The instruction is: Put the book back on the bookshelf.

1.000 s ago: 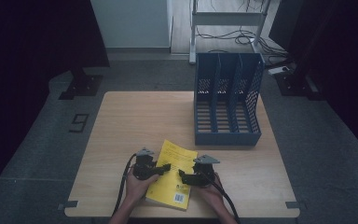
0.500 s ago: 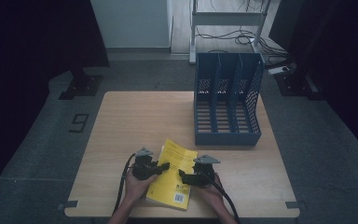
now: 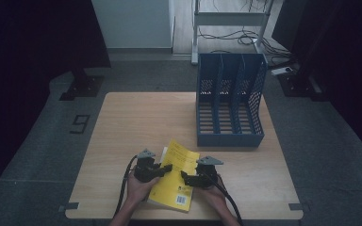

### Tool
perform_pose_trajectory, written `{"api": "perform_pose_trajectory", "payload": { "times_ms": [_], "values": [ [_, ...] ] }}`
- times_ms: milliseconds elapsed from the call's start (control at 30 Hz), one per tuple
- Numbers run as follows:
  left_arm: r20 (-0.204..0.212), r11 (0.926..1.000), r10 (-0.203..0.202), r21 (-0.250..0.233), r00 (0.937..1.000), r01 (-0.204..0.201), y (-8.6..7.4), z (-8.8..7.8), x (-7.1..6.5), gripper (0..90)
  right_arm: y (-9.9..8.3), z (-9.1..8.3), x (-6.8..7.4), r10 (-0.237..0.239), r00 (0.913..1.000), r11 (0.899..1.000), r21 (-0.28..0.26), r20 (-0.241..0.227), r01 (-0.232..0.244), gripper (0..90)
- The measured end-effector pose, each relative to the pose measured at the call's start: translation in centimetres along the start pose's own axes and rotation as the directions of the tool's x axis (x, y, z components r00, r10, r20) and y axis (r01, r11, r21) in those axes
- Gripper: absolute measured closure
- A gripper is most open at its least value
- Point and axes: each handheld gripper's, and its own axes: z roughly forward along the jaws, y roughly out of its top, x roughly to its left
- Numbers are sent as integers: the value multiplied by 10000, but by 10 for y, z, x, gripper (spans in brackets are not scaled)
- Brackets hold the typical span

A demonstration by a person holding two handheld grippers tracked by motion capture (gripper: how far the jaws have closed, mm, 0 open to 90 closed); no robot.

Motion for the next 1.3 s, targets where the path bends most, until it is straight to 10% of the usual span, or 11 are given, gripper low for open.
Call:
{"api": "perform_pose_trajectory", "payload": {
  "times_ms": [1300],
  "values": [
    [261, 9977, -26, -678, 9997, 43, -2, -1, -3, 821, 0, -4, -5, -350, 9990, 9988, -354, -277, 341, 176]
  ]
}}
